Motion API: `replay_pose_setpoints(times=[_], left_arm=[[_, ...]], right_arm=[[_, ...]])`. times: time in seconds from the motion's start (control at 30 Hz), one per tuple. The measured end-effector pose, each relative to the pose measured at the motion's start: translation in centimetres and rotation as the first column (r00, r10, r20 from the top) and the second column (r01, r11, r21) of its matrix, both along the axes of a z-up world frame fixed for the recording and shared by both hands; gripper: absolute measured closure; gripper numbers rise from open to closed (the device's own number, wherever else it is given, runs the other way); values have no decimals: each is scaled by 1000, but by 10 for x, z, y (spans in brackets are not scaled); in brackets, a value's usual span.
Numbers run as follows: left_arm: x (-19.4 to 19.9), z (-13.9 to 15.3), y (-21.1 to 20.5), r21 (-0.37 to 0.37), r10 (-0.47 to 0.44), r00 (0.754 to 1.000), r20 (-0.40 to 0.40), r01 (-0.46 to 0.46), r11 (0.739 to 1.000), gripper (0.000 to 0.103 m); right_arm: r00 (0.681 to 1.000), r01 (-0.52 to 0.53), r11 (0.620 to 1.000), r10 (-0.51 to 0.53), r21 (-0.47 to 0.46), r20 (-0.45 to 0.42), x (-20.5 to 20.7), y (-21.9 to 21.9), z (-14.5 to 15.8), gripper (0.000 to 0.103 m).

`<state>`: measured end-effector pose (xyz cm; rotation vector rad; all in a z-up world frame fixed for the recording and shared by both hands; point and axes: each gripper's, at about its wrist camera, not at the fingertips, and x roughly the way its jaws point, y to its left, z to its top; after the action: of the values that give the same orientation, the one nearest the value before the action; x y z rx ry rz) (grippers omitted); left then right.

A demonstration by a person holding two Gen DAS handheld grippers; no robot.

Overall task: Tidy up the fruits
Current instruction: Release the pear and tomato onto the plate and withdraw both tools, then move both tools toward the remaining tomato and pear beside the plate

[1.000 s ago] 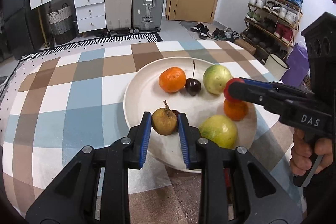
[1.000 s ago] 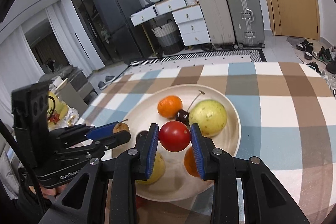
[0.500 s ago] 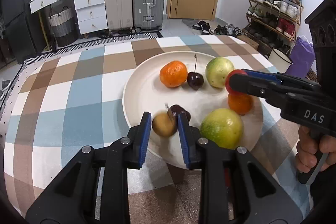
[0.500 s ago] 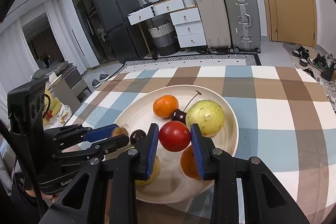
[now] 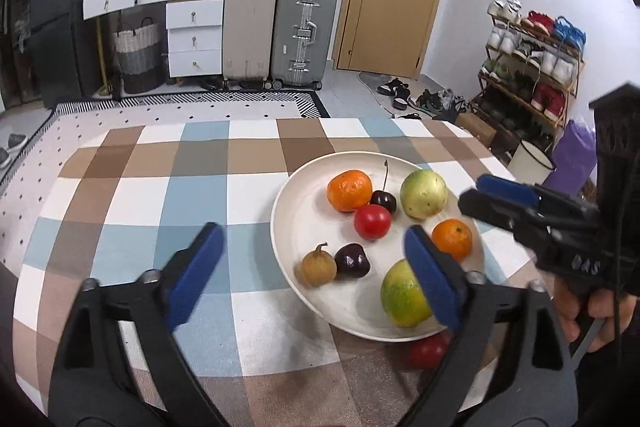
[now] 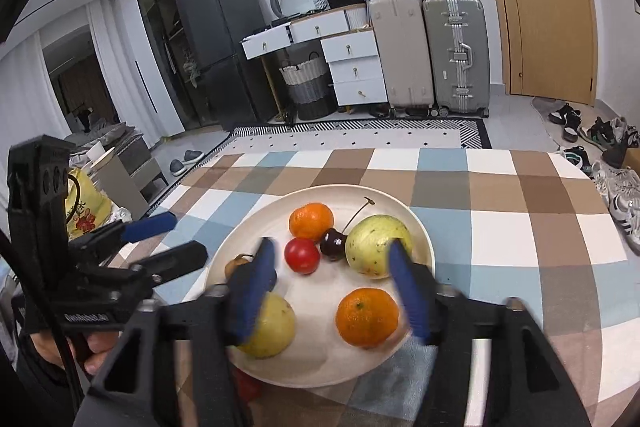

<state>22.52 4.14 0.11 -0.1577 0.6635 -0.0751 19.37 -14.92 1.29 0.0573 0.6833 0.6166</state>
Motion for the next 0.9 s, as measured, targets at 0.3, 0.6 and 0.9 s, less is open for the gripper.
replay_pose_setpoints(times=[0.3, 0.6, 0.9], left_arm=[[-15, 16, 3, 19, 44, 998, 37, -45, 999, 1], [-54, 21, 3, 45, 84, 995, 54, -87, 995, 1], [-97, 21, -11, 31, 62, 997, 49, -64, 998, 1]], right_arm=[[998, 53, 998, -52, -26, 29, -5, -5, 10, 1], [997, 19, 991, -9, -132, 77, -38, -9, 15, 0], [998, 50, 994, -47, -94, 39, -73, -33, 15, 0]])
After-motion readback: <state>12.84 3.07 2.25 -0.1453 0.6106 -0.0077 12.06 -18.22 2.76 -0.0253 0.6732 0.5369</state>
